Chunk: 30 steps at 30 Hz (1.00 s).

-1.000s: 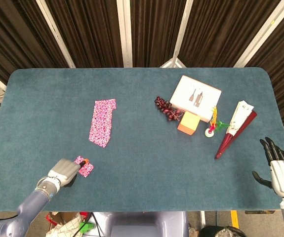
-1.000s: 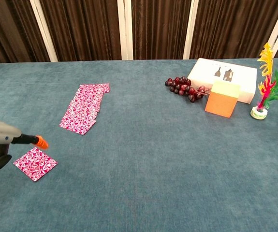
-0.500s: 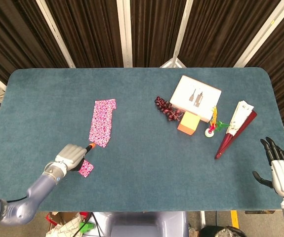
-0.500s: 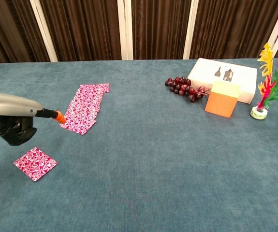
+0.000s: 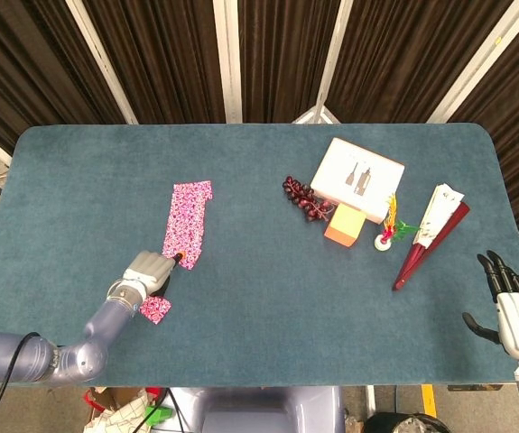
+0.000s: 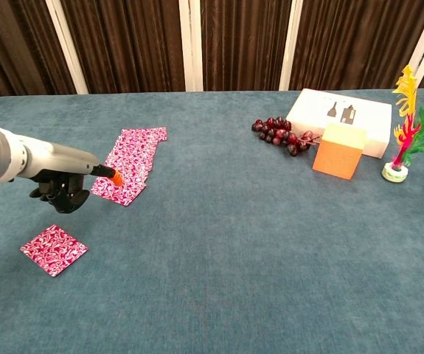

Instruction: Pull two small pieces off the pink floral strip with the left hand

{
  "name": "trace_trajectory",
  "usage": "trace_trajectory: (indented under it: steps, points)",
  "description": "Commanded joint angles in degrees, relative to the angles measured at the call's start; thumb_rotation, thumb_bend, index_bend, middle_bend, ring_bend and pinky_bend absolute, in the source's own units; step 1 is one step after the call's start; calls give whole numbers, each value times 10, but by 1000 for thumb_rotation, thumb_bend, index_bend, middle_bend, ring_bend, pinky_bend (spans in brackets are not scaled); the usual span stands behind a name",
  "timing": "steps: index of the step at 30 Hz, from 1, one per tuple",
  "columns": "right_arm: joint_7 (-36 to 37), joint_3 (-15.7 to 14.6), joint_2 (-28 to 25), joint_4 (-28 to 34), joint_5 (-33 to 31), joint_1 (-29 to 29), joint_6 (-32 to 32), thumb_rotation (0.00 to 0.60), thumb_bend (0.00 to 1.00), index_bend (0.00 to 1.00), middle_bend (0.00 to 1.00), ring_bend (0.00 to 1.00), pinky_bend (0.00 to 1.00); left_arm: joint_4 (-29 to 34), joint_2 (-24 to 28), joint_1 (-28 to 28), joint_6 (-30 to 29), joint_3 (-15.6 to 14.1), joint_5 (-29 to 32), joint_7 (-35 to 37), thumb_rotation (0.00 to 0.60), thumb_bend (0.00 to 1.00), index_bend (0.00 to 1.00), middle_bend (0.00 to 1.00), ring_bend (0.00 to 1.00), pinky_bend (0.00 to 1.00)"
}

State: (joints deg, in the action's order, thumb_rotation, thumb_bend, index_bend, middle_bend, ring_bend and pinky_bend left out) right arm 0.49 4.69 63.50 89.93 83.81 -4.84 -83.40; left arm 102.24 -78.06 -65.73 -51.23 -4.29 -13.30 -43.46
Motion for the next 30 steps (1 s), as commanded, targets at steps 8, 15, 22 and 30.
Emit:
trace_trajectory:
  steps: [8, 15, 22, 30]
  points:
    - [0, 0, 1, -2, -1, -1, 2, 600, 246, 0, 74, 177, 241, -22, -28, -27, -7, -4, 61, -30, 600, 989, 0, 851, 768, 734]
    - [2, 0, 0, -2, 0, 0, 0, 600, 246, 0, 74, 177, 241, -24, -35, -39, -16, -9, 92, -48, 600, 989, 0, 851, 768, 734]
    - [3, 0, 0, -2, 2, 0, -2, 600, 247, 0, 74, 177, 241, -25, -38, -44, -20, -14, 116, -60, 600, 989, 0, 851, 768, 734]
    - [7, 0, -1, -1, 5, 3, -8, 600, 247, 0, 74, 177, 241, -24, -30, -37, -29, -29, 128, -66, 600, 989, 0, 851, 768, 734]
